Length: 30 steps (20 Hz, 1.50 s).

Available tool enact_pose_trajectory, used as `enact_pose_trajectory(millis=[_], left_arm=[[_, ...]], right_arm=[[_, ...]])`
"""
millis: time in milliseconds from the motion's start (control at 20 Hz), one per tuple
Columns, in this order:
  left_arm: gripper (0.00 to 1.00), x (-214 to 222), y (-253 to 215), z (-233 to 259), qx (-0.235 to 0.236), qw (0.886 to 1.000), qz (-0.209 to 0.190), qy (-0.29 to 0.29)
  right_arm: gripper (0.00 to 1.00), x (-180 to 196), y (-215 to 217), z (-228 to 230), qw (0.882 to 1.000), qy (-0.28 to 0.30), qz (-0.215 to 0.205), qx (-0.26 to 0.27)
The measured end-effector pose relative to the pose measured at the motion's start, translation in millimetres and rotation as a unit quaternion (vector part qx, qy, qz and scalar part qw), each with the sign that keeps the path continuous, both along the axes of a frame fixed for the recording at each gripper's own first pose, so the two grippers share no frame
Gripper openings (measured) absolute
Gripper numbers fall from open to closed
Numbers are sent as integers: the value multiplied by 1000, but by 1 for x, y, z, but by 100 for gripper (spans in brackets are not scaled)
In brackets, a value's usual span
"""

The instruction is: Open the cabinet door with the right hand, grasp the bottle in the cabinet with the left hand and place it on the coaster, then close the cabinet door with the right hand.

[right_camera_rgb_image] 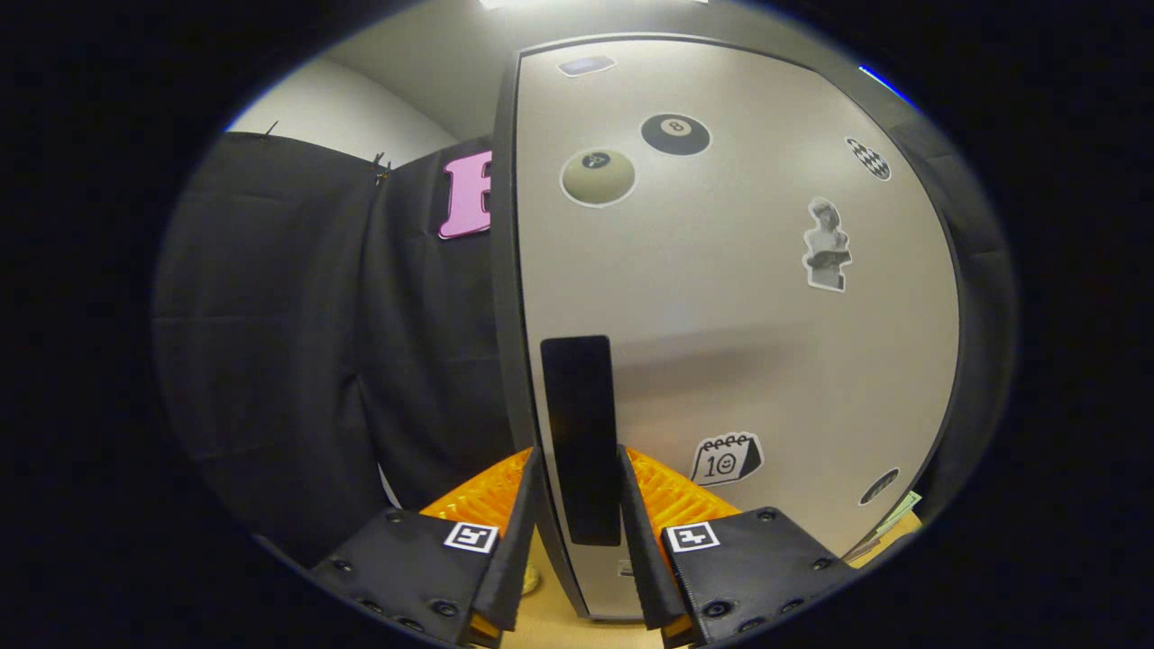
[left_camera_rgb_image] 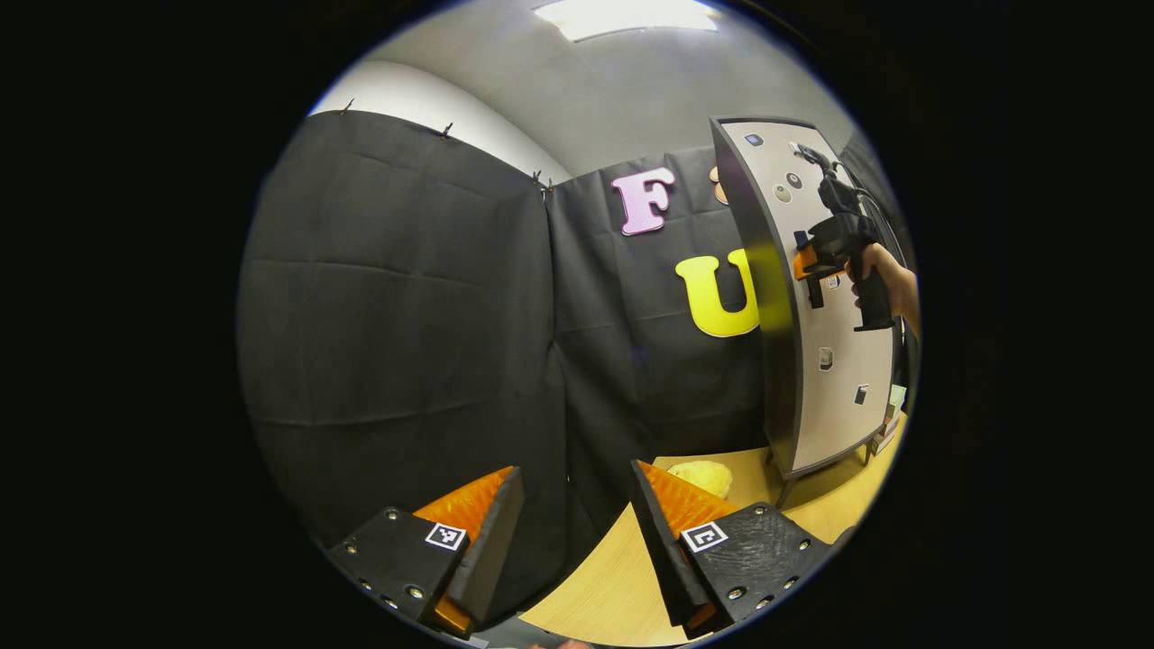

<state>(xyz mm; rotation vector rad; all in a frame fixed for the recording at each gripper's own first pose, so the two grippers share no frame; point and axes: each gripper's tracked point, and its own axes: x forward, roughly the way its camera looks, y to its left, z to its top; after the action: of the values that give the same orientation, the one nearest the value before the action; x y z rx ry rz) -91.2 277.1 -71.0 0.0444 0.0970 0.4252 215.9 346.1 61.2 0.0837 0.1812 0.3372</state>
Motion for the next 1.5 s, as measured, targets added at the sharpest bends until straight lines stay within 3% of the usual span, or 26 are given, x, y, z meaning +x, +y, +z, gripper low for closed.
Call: enact_pose_trajectory(millis=[50, 200, 250, 350, 550, 850, 1400, 1500], left_arm=[[68, 0, -1, 0, -4, 1000, -2, 0], [68, 8, -6, 0, -9, 1000, -14, -4], [68, 7, -5, -1, -9, 1000, -17, -7], [68, 11, -9, 1, -13, 999, -28, -12], [68, 17, -19, 6, -14, 998, -56, -17], [68, 56, -73, 19, -23, 992, -116, -35], [68, 85, -155, 23, -25, 976, -214, -41], [68, 92, -169, 22, -30, 973, -225, -38]], right_arm=[[40, -1, 0, 1, 1000, -3, 3, -3], [31, -7, -1, 0, 1000, 0, 11, -15], [23, -8, -1, 1, 1000, -4, 15, -23], [19, -17, -3, 2, 999, -4, 28, -28], [23, -46, -9, 10, 999, 1, 49, -5], [19, -81, -30, 16, 997, -5, 77, -9], [23, -89, -51, 13, 995, 8, 95, -12], [19, -92, -54, 12, 995, 7, 98, -16]])
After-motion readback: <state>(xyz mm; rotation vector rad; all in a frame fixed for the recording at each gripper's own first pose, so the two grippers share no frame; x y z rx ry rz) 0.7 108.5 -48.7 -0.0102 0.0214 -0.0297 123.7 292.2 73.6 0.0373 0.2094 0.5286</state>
